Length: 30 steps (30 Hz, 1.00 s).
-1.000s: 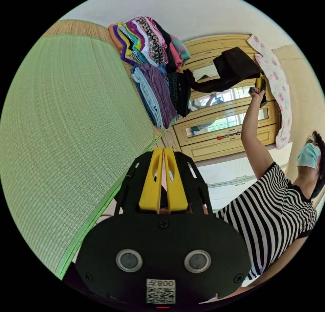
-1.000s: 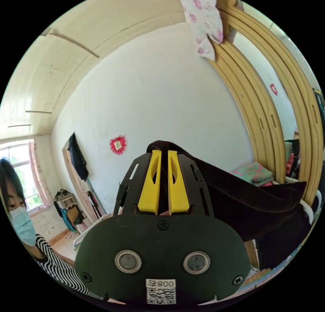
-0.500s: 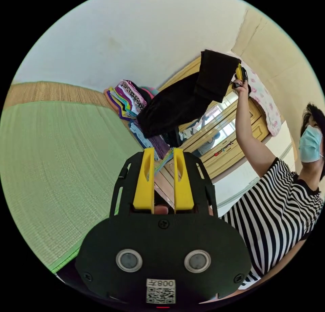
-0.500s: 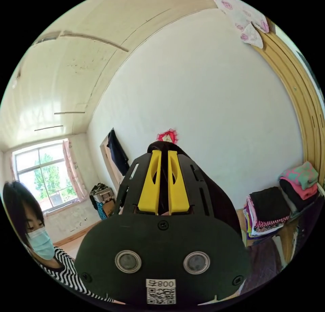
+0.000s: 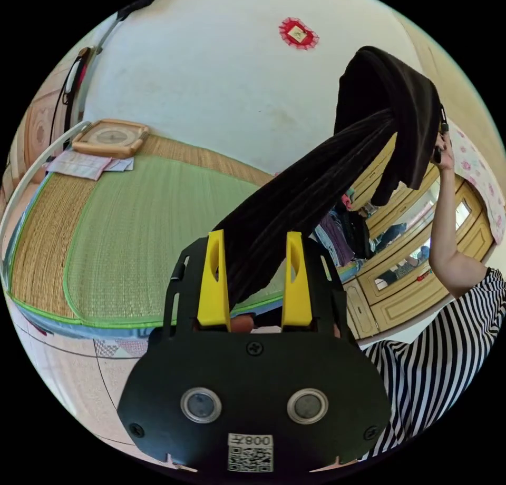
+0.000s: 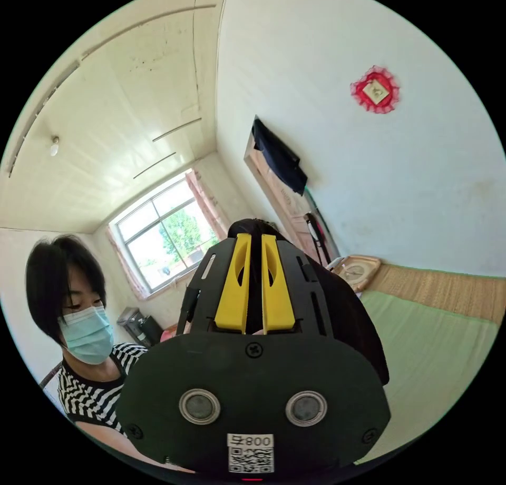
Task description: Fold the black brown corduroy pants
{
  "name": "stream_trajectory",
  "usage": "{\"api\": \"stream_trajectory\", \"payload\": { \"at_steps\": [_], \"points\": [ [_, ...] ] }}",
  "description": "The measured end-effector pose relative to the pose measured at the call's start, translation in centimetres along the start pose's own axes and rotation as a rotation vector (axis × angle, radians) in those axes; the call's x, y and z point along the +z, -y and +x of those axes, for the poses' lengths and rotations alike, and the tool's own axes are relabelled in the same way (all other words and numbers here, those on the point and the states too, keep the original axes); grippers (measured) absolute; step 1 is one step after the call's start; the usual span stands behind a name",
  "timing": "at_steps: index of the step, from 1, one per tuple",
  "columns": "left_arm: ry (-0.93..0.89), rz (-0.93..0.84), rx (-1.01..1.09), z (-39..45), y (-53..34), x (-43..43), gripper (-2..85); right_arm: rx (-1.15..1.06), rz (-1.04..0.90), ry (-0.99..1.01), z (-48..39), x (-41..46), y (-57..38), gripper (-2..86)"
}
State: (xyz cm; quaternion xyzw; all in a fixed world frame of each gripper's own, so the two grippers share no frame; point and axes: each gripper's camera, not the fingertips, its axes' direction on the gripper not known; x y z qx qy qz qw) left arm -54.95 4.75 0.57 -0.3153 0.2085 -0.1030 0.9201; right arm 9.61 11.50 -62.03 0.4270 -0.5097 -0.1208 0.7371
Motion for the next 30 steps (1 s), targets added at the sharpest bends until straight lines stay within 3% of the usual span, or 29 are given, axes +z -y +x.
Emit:
{"api": "stream_trajectory", "payload": {
  "at_steps": [8,17,24,30],
  "points": [
    [-0.066,0.02,-0.061,-5.0,-4.7,-3.2,13.5,-0.113,-0.185,0.048,0.6,14.3,-2.0,2.0],
    [-0.044,-0.008,-0.097,-9.1,-5.0,-6.2,9.1,-0.142,-0.237,-0.032,6.7,21.3,-3.8,2.1],
    [0.096,0.038,-0.057,-11.0,-1.8,-10.9,7.6,-0.124,-0.156,-0.116,13.8,20.7,-3.4,2.1],
    [0.297,0.088,0.111,-9.6,1.5,-15.3,7.7,-0.017,-0.024,-0.236,23.4,12.6,-7.0,2.2]
  ]
}}
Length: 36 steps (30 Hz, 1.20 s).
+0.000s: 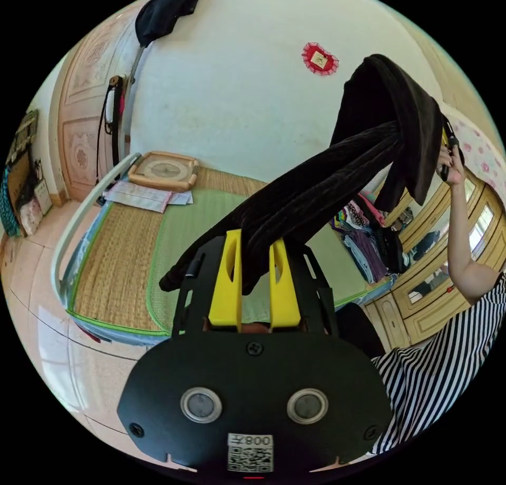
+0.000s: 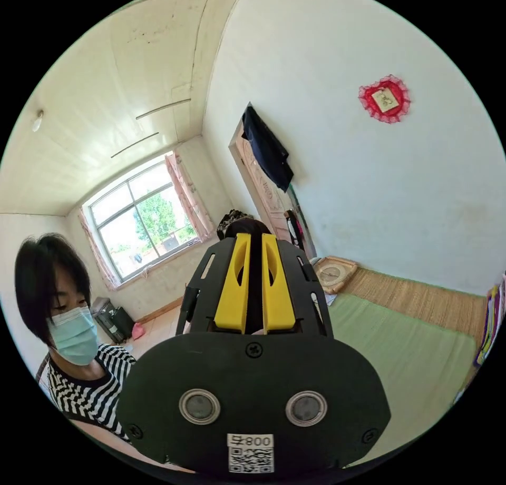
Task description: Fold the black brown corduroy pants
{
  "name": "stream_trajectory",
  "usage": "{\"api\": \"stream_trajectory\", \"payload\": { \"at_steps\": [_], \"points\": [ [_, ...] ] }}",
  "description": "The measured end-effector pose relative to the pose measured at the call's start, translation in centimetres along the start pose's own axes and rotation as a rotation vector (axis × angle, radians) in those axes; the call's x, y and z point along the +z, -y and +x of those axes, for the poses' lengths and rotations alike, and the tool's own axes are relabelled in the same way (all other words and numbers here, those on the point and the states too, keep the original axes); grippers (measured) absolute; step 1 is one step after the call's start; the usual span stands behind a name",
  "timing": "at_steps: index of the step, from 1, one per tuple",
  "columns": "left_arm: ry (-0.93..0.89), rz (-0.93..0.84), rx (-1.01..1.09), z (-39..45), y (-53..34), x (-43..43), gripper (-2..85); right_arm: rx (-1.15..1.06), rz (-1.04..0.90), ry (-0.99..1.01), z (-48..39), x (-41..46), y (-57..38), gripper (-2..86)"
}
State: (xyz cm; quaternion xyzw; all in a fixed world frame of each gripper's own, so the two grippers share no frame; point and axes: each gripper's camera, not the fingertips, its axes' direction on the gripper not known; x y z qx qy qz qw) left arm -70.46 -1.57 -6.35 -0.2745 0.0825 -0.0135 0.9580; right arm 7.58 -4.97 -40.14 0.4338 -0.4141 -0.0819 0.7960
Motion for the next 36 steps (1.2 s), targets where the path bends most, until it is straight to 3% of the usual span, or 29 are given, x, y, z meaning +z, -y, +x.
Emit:
{"api": "stream_trajectory", "payload": {
  "at_steps": [3,7,8,11,18,26,32,36],
  "points": [
    [0.052,-0.053,0.098,1.6,0.3,1.1,8.4,0.138,-0.017,-0.178,7.6,-2.6,-5.6,2.3],
    [0.056,-0.362,0.097,2.4,-2.5,9.1,9.2,0.518,-0.122,-0.496,21.0,-5.5,-18.2,1.5],
    [0.013,-0.477,0.066,2.1,-3.8,11.6,8.8,0.637,-0.139,-0.534,24.5,-6.7,-22.5,1.0],
    [-0.081,-0.559,-0.044,1.4,-5.9,14.2,7.3,0.831,-0.176,-0.528,28.6,-7.2,-30.8,0.8],
    [-0.15,-0.57,-0.199,0.4,-5.9,15.6,9.1,0.669,-0.56,-0.488,30.1,6.1,-36.5,5.0],
    [-0.058,-0.681,-0.098,3.7,-3.9,21.3,11.4,0.064,-1.058,-0.628,29.1,23.3,-40.1,9.8],
    [0.197,-0.798,0.172,7.1,-2.4,25.1,8.3,-0.019,-1.107,-0.765,31.0,25.4,-43.2,6.1],
    [0.191,-0.793,0.188,7.5,-1.8,25.6,5.4,0.074,-1.093,-0.689,32.9,23.9,-42.5,2.9]
  ]
}}
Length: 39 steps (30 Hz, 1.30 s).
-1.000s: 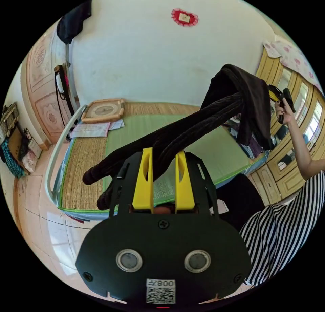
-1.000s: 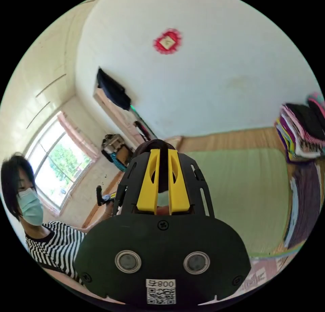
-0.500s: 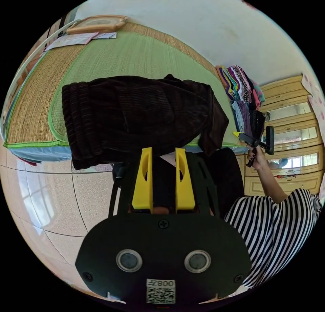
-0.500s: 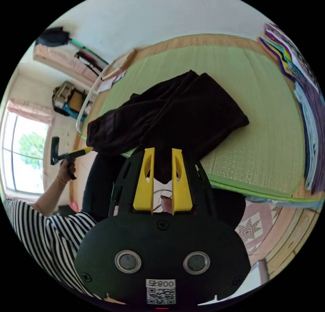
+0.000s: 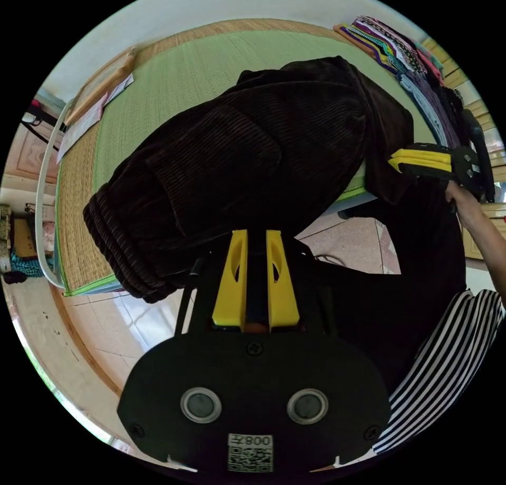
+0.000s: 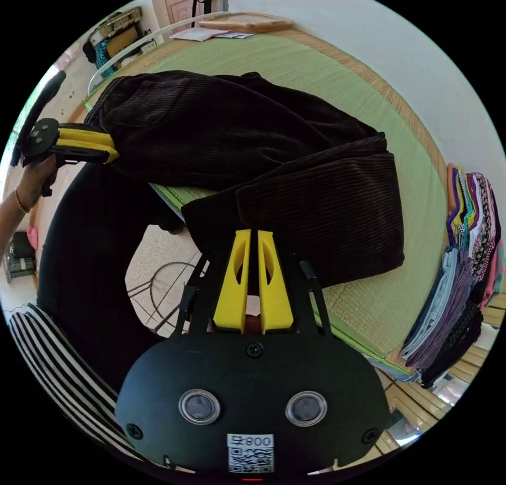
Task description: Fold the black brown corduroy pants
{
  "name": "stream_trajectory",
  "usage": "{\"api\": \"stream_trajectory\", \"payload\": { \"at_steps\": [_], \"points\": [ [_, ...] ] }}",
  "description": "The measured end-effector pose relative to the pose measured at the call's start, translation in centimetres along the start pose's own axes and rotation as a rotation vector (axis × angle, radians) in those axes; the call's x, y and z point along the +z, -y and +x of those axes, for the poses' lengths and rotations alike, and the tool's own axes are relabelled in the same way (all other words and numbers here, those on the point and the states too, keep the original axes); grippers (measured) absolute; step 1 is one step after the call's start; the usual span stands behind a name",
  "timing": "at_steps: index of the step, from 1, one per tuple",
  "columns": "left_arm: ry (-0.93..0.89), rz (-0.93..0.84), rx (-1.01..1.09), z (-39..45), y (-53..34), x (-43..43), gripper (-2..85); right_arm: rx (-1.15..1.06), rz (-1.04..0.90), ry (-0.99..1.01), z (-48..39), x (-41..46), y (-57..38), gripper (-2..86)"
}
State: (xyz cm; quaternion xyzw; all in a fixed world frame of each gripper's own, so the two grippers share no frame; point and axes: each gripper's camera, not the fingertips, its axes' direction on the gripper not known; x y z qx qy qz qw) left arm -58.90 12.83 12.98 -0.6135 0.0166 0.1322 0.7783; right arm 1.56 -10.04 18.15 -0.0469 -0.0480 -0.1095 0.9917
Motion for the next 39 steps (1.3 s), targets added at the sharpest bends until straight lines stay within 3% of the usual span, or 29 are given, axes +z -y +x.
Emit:
{"api": "stream_trajectory", "payload": {
  "at_steps": [3,6,8,13,16,18,23,26,29,33,39],
  "points": [
    [-0.065,0.003,-0.038,-0.7,0.6,-0.2,3.9,0.123,0.066,0.112,4.7,-2.0,-1.4,1.8],
    [-0.096,0.008,-0.049,-0.9,1.2,-0.4,2.8,0.281,0.147,0.018,11.8,-5.6,-4.6,1.3],
    [-0.102,0.013,-0.049,-0.9,1.6,-0.5,2.5,0.487,0.189,-0.037,19.4,-8.4,-8.6,1.2],
    [-0.102,0.016,-0.062,-0.6,2.3,-1.1,3.2,0.877,0.237,-0.175,29.0,-10.8,-16.7,1.0],
    [-0.118,0.012,-0.053,-0.2,2.7,-1.5,5.2,0.959,0.29,-0.058,30.8,-10.2,-19.4,1.4],
    [-0.117,0.012,-0.046,0.1,2.9,-1.7,6.7,0.863,0.295,0.003,29.2,-9.3,-18.6,2.3],
    [-0.057,-0.012,-0.008,1.3,3.9,-1.8,9.4,0.324,0.147,0.18,17.1,-4.3,-11.0,7.9],
    [0.014,-0.036,0.027,1.9,4.4,-1.7,9.3,0.039,0.073,0.115,10.4,-2.1,-8.4,9.5],
    [0.062,-0.053,0.03,2.1,4.8,-1.7,8.2,-0.104,-0.022,0.014,7.5,0.7,-7.5,9.4],
    [0.037,-0.049,0.021,1.3,4.8,-2.0,6.2,-0.116,-0.009,-0.046,8.2,0.9,-8.4,7.0],
    [-0.16,0.006,-0.076,-1.7,3.6,-3.0,1.3,0.033,-0.013,0.21,14.8,-0.9,-10.4,2.2]
  ]
}}
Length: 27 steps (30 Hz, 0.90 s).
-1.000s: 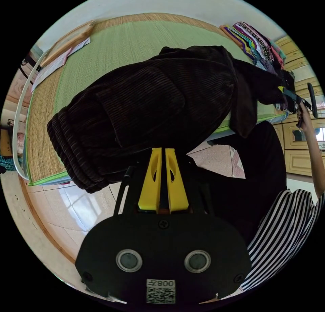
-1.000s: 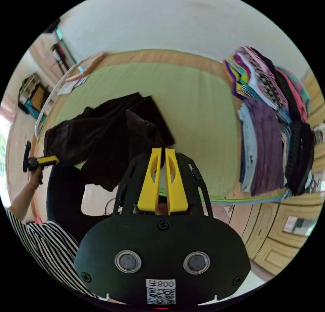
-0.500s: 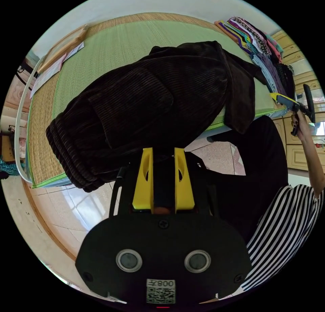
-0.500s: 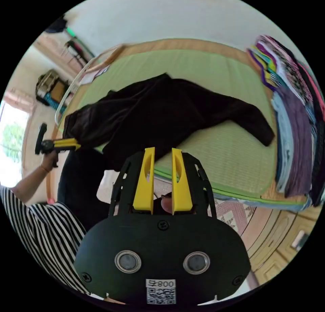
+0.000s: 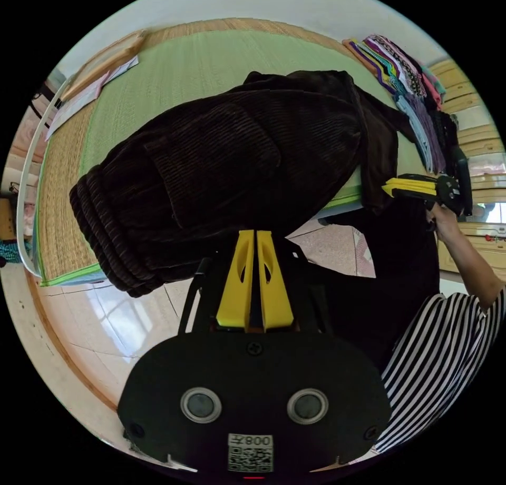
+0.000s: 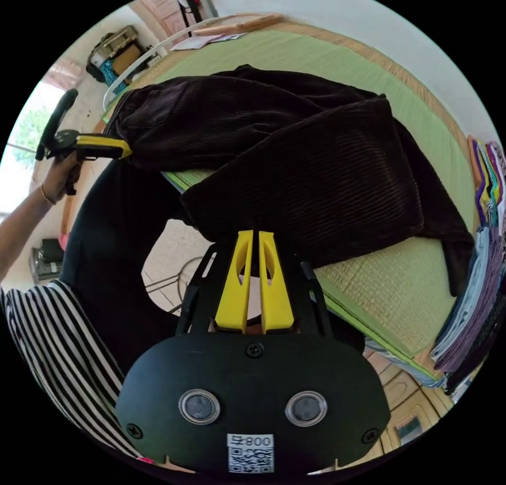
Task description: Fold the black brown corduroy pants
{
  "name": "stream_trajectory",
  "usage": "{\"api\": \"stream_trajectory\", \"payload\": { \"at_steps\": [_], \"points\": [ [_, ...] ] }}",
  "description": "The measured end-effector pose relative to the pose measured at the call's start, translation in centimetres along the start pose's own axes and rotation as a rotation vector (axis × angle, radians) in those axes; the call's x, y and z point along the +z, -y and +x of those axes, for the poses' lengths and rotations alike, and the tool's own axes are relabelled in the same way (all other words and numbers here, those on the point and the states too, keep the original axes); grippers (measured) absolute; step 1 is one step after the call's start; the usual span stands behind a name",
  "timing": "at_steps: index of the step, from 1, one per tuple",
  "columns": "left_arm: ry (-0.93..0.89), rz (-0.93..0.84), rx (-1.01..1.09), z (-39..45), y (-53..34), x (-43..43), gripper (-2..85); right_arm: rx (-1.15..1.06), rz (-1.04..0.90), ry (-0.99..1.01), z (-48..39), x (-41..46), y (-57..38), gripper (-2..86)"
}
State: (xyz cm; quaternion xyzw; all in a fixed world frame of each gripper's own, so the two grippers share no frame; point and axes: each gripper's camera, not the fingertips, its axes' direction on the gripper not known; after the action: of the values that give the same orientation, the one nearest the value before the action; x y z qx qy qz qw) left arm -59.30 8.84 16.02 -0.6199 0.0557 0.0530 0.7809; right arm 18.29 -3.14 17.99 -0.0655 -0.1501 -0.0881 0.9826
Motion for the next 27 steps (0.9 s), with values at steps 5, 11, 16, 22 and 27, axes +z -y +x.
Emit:
{"api": "stream_trajectory", "payload": {
  "at_steps": [5,11,16,22,27],
  "points": [
    [-0.02,0.104,-0.003,-0.6,-0.8,-3.0,0.5,0.101,0.134,0.248,6.2,-6.1,-2.8,1.3],
    [-0.046,0.284,-0.035,-2.1,-1.2,-8.1,0.2,0.195,0.416,0.485,13.7,-15.5,-6.5,1.0],
    [0.005,0.505,-0.033,-3.9,1.1,-14.3,0.1,0.205,0.644,0.549,19.2,-23.3,-7.1,1.0],
    [0.019,0.676,-0.092,-7.7,8.6,-22.5,0.5,0.339,0.865,0.487,28.9,-34.4,-1.8,1.1],
    [-0.091,0.469,0.043,-4.8,11.6,-17.5,3.0,0.6,0.822,0.369,36.6,-37.0,3.8,1.3]
  ]
}}
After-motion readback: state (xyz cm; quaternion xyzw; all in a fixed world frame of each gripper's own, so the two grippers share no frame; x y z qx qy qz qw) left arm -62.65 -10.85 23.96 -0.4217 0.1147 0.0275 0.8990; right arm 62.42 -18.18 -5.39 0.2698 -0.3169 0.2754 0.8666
